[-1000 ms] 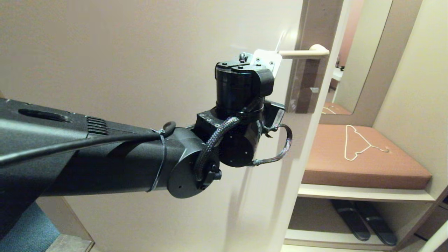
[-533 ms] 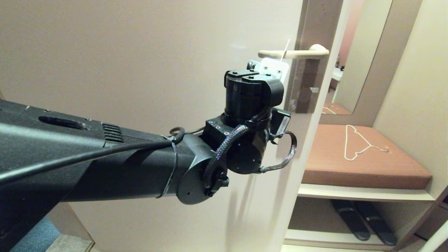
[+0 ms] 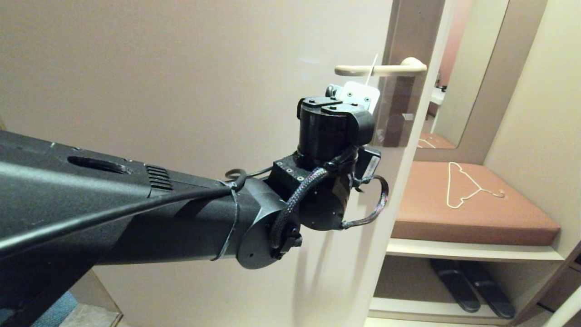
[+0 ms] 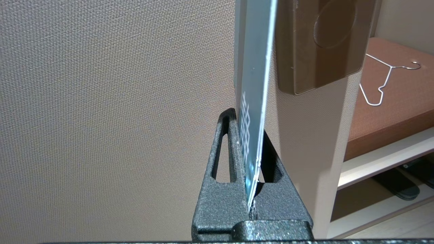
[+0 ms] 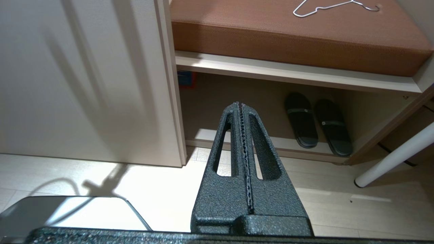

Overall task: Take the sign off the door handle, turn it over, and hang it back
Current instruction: Hang the sign back with the other side facing out

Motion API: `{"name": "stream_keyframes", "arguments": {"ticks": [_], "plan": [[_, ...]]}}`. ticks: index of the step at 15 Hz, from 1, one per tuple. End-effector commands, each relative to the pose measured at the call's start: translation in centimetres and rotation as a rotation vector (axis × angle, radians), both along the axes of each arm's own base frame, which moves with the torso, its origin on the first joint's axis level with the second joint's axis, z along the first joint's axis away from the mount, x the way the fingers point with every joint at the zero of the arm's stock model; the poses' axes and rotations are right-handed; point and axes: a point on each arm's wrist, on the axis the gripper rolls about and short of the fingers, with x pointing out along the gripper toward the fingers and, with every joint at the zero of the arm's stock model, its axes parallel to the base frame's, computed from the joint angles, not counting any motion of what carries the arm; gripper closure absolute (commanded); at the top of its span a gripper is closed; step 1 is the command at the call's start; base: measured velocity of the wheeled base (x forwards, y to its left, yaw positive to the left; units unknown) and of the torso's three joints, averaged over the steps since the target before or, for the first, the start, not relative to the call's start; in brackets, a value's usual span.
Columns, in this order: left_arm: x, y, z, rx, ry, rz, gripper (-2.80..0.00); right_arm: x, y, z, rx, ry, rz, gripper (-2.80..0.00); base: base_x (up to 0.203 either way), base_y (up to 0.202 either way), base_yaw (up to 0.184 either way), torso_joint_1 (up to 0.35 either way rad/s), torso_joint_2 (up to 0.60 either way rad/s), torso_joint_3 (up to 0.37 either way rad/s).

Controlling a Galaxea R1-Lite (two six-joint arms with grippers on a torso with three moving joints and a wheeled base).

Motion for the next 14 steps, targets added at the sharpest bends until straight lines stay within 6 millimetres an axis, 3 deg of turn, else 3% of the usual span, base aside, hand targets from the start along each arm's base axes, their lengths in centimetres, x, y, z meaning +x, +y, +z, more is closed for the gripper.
{"name": "stream_keyframes", "arguments": {"ticks": [1,12,13,14], "plan": [[0.15,-0.16,-0.32,0.004,0.002,0.003,0.00,0.01,0.00,0.00,0.000,0.001,0.001,0.00,0.000,0.000,0.000,0.000,0.00,0.000],[0.42,-0.44,-0.86,0.004,0.004,-0.001,0.00,0.01,0.00,0.00,0.000,0.001,0.001,0.00,0.000,0.000,0.000,0.000,0.00,0.000],[0.42,-0.44,-0.81,0.000,0.001,-0.002,-2.80,0.01,0.00,0.00,0.000,0.001,0.001,0.00,0.000,0.000,0.000,0.000,0.00,0.000],[0.46,-0.51,-0.94,-0.005,0.001,-0.003,-2.80,0.01,0.00,0.00,0.000,0.001,0.001,0.00,0.000,0.000,0.000,0.000,0.00,0.000]]}}
